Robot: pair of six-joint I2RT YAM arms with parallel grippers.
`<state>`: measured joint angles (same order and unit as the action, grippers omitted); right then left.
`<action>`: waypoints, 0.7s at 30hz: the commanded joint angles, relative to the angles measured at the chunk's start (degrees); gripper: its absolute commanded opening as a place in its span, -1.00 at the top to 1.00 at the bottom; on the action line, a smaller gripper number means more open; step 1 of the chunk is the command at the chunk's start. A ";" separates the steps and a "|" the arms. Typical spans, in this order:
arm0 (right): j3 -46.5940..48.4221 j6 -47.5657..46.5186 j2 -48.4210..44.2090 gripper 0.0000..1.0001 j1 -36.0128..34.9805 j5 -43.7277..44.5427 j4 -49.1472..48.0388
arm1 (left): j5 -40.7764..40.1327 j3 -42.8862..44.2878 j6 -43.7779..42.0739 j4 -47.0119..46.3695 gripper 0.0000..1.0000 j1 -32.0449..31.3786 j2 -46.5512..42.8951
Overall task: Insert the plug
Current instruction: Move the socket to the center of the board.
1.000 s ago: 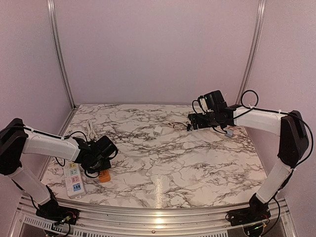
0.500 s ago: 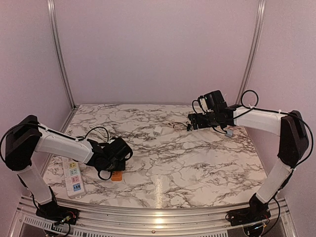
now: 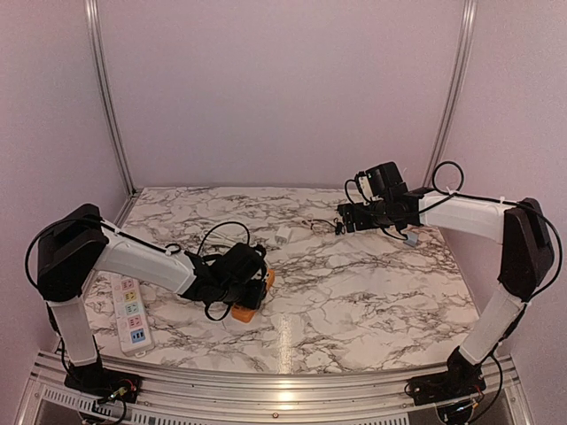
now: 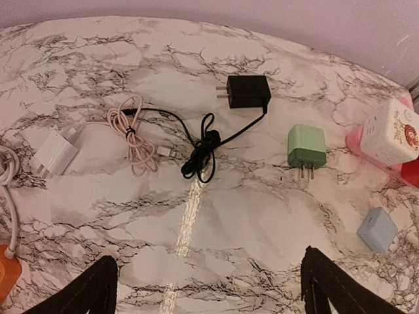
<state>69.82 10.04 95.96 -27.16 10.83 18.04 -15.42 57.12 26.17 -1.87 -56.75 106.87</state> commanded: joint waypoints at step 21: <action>4.31 2.66 3.08 -0.83 5.75 -0.20 2.83 | 1.64 1.71 -6.72 6.75 0.03 -4.95 3.35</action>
<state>70.74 11.81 97.62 -24.53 11.62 20.34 -13.69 60.27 20.43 -1.96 -61.19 109.47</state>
